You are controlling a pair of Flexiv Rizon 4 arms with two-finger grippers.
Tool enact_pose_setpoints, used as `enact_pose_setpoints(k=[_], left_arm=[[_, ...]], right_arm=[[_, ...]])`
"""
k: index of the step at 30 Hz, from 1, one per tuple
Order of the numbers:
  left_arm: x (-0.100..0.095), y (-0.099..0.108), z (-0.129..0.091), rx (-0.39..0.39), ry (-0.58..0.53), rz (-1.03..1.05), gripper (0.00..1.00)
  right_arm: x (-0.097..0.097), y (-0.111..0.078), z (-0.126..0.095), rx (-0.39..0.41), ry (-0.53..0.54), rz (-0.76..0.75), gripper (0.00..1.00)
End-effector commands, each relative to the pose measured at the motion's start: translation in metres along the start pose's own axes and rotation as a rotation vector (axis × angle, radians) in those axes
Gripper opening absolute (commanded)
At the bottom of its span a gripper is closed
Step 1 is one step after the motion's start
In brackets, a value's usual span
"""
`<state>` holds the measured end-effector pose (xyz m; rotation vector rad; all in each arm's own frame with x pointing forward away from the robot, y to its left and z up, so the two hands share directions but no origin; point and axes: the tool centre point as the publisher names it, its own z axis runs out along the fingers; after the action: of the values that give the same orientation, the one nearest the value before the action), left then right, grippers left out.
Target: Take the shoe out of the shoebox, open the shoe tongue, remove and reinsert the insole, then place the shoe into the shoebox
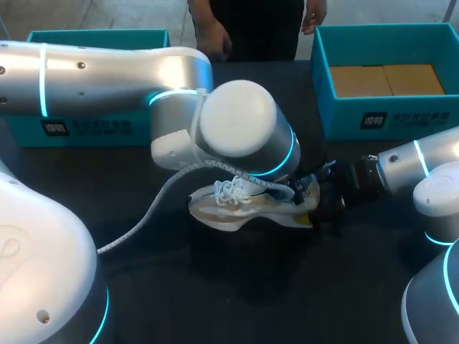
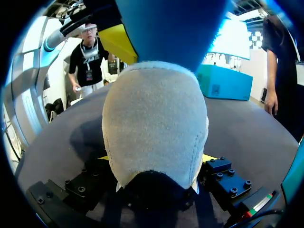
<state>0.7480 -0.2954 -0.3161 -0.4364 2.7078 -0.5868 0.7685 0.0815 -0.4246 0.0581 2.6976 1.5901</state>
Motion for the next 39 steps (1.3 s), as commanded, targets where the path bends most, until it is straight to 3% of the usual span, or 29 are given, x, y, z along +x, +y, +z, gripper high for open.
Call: enact_pose_setpoints(k=[1, 24, 25, 27, 30, 32, 33, 37, 39], left_arm=[[-0.004, 0.008, -0.012, 0.023, 0.031, 0.009, 0.00], [0.017, -0.003, -0.008, 0.062, 0.101, 0.032, 0.00], [0.017, -0.003, -0.008, 0.061, 0.102, 0.032, 0.05], [0.017, -0.002, -0.009, 0.059, 0.102, 0.031, 0.42], [0.015, -0.001, -0.012, 0.073, 0.086, 0.024, 0.49], [0.013, -0.001, -0.014, 0.085, 0.073, 0.021, 0.69], [0.012, 0.000, -0.014, 0.090, 0.059, 0.020, 0.73], [0.011, 0.003, -0.013, 0.116, -0.026, 0.031, 0.87], [0.011, 0.004, -0.012, 0.120, -0.049, 0.032, 0.87]], right_arm=[[0.000, 0.001, 0.001, 0.004, -0.001, 0.001, 0.00], [0.000, 0.001, 0.001, 0.004, -0.001, 0.001, 0.00], [0.000, 0.001, 0.001, 0.004, -0.001, 0.001, 0.00], [0.000, 0.001, 0.001, 0.004, -0.001, 0.001, 0.00], [0.000, 0.001, 0.001, 0.004, -0.001, 0.001, 0.00], [0.000, 0.001, 0.001, 0.004, -0.001, 0.001, 0.00], [0.000, 0.001, 0.001, 0.004, -0.001, 0.001, 0.00], [0.000, 0.001, 0.001, 0.004, -0.001, 0.001, 0.00], [0.000, 0.001, 0.001, 0.004, -0.001, 0.001, 0.00]])
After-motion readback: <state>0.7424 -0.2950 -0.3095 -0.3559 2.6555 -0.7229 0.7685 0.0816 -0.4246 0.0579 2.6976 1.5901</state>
